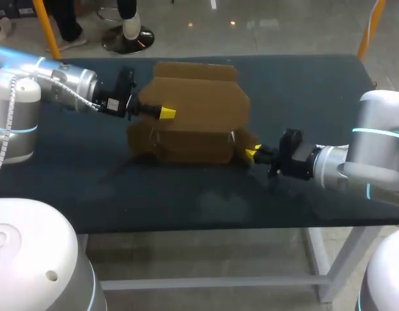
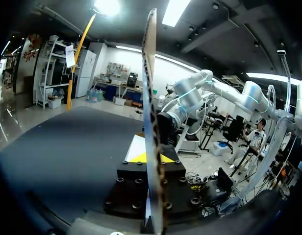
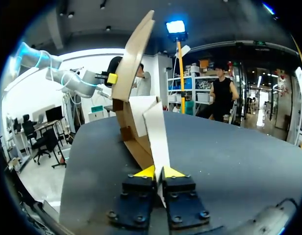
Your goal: Assemble the packaging by folding the flat box into shape, placing the metal phone stand inside, and closing the box properly
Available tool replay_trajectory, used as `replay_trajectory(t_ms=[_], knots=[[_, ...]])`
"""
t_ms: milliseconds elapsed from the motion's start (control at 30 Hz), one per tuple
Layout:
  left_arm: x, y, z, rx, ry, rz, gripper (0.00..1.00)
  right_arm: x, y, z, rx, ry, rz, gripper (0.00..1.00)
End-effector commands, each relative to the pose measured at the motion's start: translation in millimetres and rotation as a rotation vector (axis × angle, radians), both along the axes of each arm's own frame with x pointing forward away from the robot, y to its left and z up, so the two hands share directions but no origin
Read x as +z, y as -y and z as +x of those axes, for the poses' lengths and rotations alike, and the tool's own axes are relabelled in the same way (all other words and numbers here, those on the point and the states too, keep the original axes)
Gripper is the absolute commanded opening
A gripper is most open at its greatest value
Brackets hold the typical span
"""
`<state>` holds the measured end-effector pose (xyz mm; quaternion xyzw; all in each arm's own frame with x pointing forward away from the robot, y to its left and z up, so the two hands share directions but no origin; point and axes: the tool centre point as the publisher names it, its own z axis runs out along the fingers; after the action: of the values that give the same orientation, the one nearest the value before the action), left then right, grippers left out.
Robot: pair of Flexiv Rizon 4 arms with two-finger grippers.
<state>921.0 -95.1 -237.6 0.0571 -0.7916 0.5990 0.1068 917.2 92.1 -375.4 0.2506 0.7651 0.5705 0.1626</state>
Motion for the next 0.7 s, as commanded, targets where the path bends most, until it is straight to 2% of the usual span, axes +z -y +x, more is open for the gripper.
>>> replay_trajectory(t_ms=[33,200,333,567,667,700], knots=[[-4.4,2,0.0,-0.003,-0.001,0.004,0.0,-2,-10,-0.8,-0.016,0.009,0.003,0.13],[-4.4,2,0.0,-0.003,-0.001,0.004,0.0,-4,-15,-2.3,-0.028,0.003,0.008,0.15],[-4.4,2,0.0,-0.003,-0.001,0.004,0.0,-4,-18,-3.3,-0.035,0.0,0.01,0.24],[-4.4,2,0.0,-0.003,-0.001,0.004,0.0,-5,-24,-3.5,-0.049,-0.012,0.014,0.28],[-4.4,2,0.0,-0.003,-0.001,0.004,0.0,-5,-27,-4.0,-0.067,-0.022,0.01,0.44],[-4.4,2,0.0,-0.003,-0.001,0.004,0.0,-5,-27,-4.2,-0.073,-0.025,0.012,0.46]])
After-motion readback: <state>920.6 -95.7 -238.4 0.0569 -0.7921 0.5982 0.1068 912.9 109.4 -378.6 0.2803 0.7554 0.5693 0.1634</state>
